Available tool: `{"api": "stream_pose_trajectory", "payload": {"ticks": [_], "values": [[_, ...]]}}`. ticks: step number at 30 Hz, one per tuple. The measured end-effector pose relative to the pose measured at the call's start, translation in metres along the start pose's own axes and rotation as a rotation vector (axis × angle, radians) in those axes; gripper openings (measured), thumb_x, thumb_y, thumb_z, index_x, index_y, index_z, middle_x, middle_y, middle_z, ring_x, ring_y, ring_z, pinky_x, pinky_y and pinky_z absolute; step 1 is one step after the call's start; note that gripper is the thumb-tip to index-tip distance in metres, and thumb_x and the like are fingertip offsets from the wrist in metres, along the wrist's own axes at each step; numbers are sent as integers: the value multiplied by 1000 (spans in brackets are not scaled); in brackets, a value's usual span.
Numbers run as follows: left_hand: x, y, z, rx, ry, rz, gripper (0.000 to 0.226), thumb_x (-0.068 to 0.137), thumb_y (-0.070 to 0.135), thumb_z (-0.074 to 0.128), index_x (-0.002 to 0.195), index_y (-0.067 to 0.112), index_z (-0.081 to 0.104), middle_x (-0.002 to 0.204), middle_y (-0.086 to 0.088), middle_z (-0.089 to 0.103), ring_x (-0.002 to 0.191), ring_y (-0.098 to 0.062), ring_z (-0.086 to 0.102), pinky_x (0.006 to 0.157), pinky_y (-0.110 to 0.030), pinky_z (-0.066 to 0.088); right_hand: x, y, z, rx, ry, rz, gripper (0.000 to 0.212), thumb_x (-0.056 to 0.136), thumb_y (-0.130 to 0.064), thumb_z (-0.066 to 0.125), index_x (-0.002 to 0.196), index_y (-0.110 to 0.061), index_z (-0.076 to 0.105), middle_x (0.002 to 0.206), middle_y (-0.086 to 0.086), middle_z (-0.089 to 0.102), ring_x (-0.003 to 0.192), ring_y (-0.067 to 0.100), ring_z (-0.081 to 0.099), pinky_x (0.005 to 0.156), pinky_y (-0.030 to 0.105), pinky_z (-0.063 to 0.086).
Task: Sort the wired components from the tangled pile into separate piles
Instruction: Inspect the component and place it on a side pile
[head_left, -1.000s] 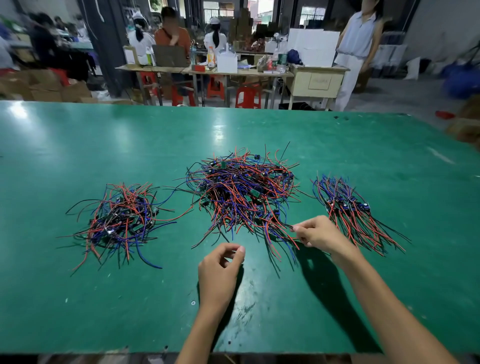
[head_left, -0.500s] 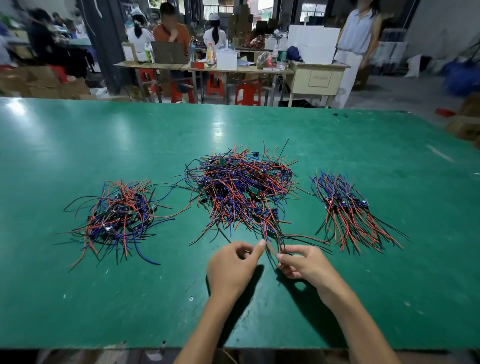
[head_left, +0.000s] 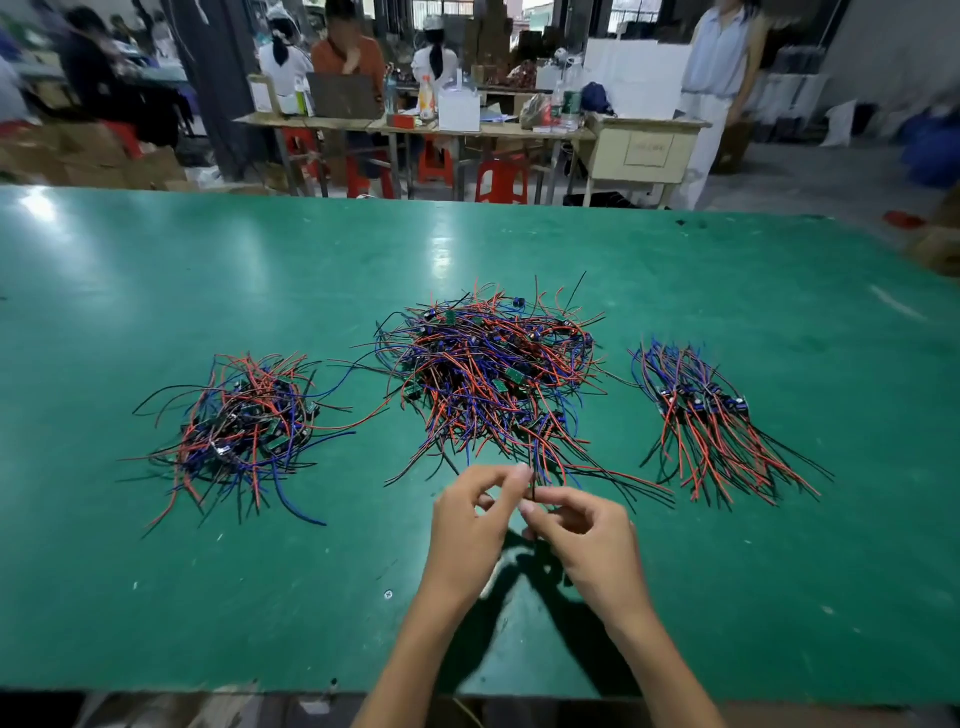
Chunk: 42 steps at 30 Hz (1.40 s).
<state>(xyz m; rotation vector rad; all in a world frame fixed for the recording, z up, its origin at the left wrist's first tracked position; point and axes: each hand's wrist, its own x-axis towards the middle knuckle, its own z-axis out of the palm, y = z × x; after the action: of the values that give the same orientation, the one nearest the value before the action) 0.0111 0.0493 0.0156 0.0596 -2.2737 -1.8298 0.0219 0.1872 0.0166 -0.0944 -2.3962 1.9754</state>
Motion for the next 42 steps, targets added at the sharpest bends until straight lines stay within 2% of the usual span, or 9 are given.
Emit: {"api": "stream_pose_trajectory", "payload": {"ticks": [5,7,10,14,17,23,28,35,42], "values": [[12,3,-27,-52,36,-43,6,90,23,75,85,27,77,84,14,74,69,0,58,65,-13,45,11,-10,6,-119,-181,-122,13,86,-47,77,95,-39,81,63,-3,74,46,-2,53,51,10,38],[29,5,-49,-155,78,-121,6,93,28,71,89,27,75,83,11,75,66,-1,60,58,-10,45,30,-16,1,-120,-88,-107,21,85,-58,72,85,-39,80,57,-2,71,42,-2,46,48,11,35],[61,1,-98,-45,299,-180,5,92,29,71,94,25,74,85,5,75,73,-9,64,61,-17,51,79,-17,-14,-367,269,-107,16,93,-46,65,91,-36,78,76,-8,74,67,12,64,64,27,51],[85,-12,-147,505,447,-450,58,81,43,81,129,19,58,119,-13,59,104,-35,62,92,-43,47,133,-10,-20,-838,-31,2,37,103,-22,55,138,-33,60,126,7,53,109,26,59,93,39,50],[79,-11,-143,597,484,-308,50,84,33,78,127,22,54,126,-15,52,102,-38,62,87,-42,46,141,-3,-22,-858,-85,-31,27,100,-35,62,126,-36,66,118,3,50,113,22,54,92,38,48],[59,6,-73,326,210,59,11,90,20,70,98,28,70,98,9,69,77,-11,58,76,-32,51,122,-4,-34,-490,79,-159,7,95,-25,71,101,-27,74,96,-10,74,89,7,68,81,27,52],[55,19,-13,289,-75,227,16,94,21,69,109,24,72,105,12,67,94,-6,57,86,-21,46,102,-15,-42,-50,0,-51,16,99,-12,65,112,-13,73,89,-3,75,79,16,69,70,21,54],[52,34,12,-101,-260,84,15,95,19,69,109,16,75,94,-3,78,76,-10,64,75,-29,54,77,-37,-44,370,-179,45,25,99,-26,60,122,-25,70,106,3,72,90,15,72,75,23,55],[51,27,-10,-138,-215,43,12,95,19,69,91,23,79,76,8,75,60,-1,58,56,-14,44,62,-36,-27,589,-290,252,39,86,-40,67,120,-22,71,100,-3,76,70,6,68,57,16,55]]}}
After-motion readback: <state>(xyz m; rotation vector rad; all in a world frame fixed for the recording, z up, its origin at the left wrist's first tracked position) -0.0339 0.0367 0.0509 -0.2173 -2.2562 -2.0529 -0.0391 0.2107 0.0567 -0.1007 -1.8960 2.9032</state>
